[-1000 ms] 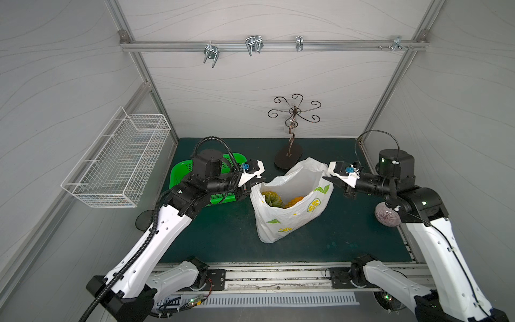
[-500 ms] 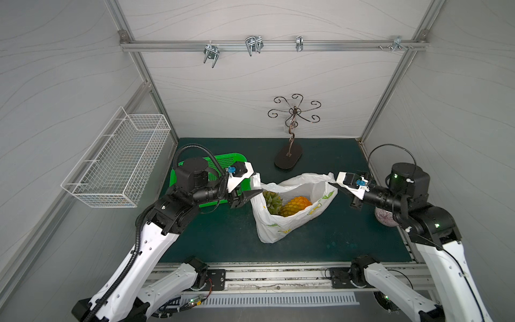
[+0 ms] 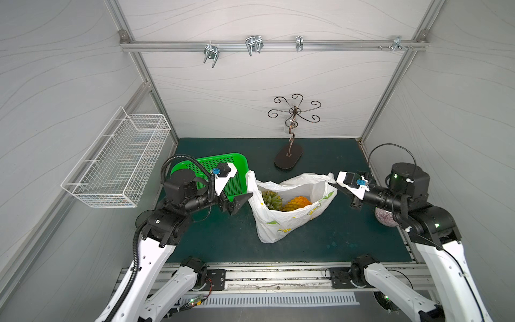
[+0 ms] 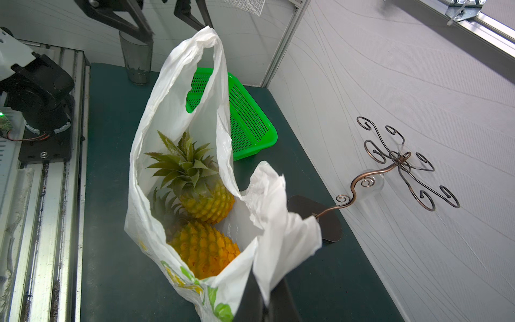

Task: Place the pineapple into a plastic bag & tie a knot
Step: Cross the plastic bag at the center of the board.

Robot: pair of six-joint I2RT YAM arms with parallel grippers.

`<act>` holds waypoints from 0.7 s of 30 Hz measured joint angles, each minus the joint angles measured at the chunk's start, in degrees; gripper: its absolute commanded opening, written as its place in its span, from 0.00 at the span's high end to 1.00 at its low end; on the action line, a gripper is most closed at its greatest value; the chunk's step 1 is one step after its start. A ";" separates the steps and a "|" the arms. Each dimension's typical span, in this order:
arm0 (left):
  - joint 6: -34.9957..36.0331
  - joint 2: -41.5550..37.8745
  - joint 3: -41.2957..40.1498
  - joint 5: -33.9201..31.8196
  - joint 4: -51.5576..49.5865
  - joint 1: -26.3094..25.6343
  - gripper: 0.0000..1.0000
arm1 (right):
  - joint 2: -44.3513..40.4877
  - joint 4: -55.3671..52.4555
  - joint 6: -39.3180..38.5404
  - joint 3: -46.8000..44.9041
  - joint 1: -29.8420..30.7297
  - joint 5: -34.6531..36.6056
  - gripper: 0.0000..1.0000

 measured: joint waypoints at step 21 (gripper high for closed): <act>-10.84 8.96 -12.61 13.66 30.86 0.94 0.07 | 0.33 -0.68 1.03 0.00 0.00 -3.08 1.00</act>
